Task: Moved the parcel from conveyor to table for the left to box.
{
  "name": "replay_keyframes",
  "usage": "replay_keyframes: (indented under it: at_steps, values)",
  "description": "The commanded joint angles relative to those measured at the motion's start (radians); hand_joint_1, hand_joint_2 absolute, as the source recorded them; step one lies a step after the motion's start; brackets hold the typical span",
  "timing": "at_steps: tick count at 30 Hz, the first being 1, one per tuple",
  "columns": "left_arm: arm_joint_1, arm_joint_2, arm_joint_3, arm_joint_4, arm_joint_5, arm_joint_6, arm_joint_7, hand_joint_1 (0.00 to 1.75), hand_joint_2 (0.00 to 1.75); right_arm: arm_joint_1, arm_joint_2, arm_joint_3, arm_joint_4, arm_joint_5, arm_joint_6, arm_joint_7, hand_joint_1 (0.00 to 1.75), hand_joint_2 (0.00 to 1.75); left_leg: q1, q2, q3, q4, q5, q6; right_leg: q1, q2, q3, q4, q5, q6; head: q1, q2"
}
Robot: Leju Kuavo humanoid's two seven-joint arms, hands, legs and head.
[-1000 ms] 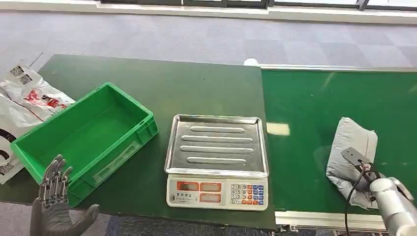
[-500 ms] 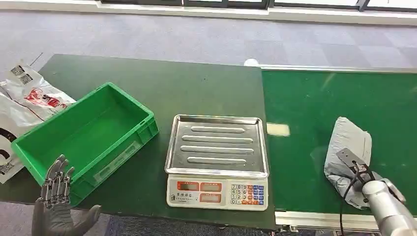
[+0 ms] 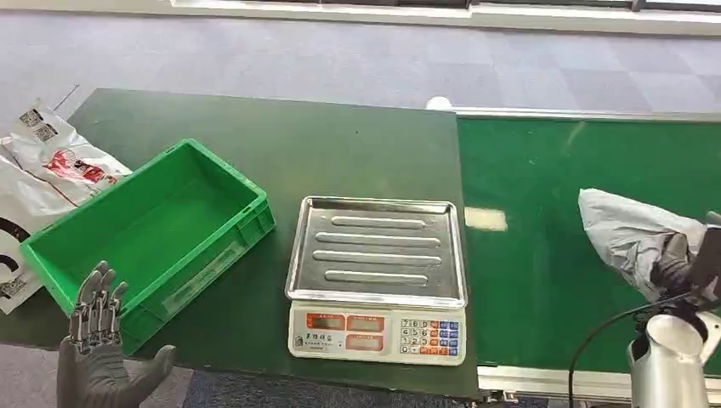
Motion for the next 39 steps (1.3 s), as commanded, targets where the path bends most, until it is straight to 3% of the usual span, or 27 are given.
replay_keyframes:
  at_steps: [1,4,9,12,14,16,19,20,26,39]
  values:
    - [-0.001,0.123,-0.088,0.064,0.071,0.1,-0.014,0.0,1.75,0.087,0.005,0.067,-0.244,-0.136,-0.023,-0.062,1.75,1.75,-0.001,0.005,0.001,-0.003,0.0,-0.001,-0.001,0.005,-0.001,-0.001,0.001,-0.002,0.0,0.0]
    - [0.006,0.129,-0.098,0.066,0.077,0.114,-0.022,0.0,1.75,0.075,0.008,0.122,-0.282,-0.13,-0.046,-0.07,1.75,1.75,-0.001,0.011,0.0,-0.002,0.0,-0.001,-0.001,0.011,-0.004,0.001,0.002,-0.002,0.0,0.0]
    - [0.002,0.129,-0.101,0.068,0.077,0.116,-0.022,0.0,1.75,0.08,0.004,0.122,-0.285,-0.131,-0.047,-0.068,1.75,1.75,-0.001,0.01,0.0,-0.001,0.0,-0.001,-0.001,0.009,-0.004,0.001,0.001,-0.001,0.0,0.0]
    - [-0.011,0.151,-0.121,0.093,0.084,0.133,-0.033,0.0,1.75,0.076,-0.033,0.251,-0.35,-0.08,0.012,-0.115,1.75,1.75,-0.001,0.011,0.0,-0.002,0.0,-0.001,-0.001,0.01,-0.004,0.0,0.001,-0.002,0.0,0.0]
    - [-0.048,0.174,-0.163,0.129,0.084,0.142,-0.055,0.0,1.75,0.013,-0.042,0.434,-0.405,0.059,0.009,-0.094,1.75,1.75,-0.002,0.015,0.0,-0.003,0.0,-0.002,-0.001,0.014,-0.006,0.001,0.003,-0.002,0.0,0.0]
    - [-0.077,0.196,-0.202,0.146,0.09,0.162,-0.06,0.0,1.75,-0.115,-0.034,0.592,-0.375,0.02,0.042,-0.013,1.75,1.75,-0.002,0.019,-0.002,-0.001,0.0,-0.002,-0.002,0.017,-0.008,0.004,0.003,-0.002,0.0,0.0]
    - [-0.088,0.216,-0.224,0.159,0.097,0.18,-0.057,0.0,1.75,-0.238,-0.003,0.698,-0.31,0.049,0.006,0.021,1.75,1.75,-0.002,0.022,-0.008,-0.002,0.0,-0.003,-0.001,0.021,-0.008,0.005,0.004,-0.003,0.0,0.0]
    - [-0.087,0.218,-0.225,0.16,0.098,0.182,-0.057,0.0,1.75,-0.245,0.0,0.703,-0.307,0.052,0.004,0.025,1.75,1.75,-0.002,0.028,-0.007,-0.003,0.001,-0.003,-0.001,0.026,-0.011,0.005,0.006,-0.004,0.0,0.0]
    - [-0.081,0.224,-0.228,0.154,0.102,0.188,-0.058,0.0,1.75,-0.22,-0.029,0.696,-0.321,0.037,-0.007,0.022,1.75,1.75,-0.001,0.015,-0.002,-0.002,0.004,-0.005,0.0,0.015,-0.011,0.006,0.005,-0.005,0.0,0.0]
    - [-0.081,0.224,-0.228,0.154,0.102,0.188,-0.058,0.0,1.75,-0.22,-0.029,0.696,-0.321,0.037,-0.007,0.022,1.75,1.75,-0.001,0.015,-0.006,-0.001,0.004,-0.005,-0.001,0.015,-0.014,0.007,0.005,-0.005,0.0,0.0]
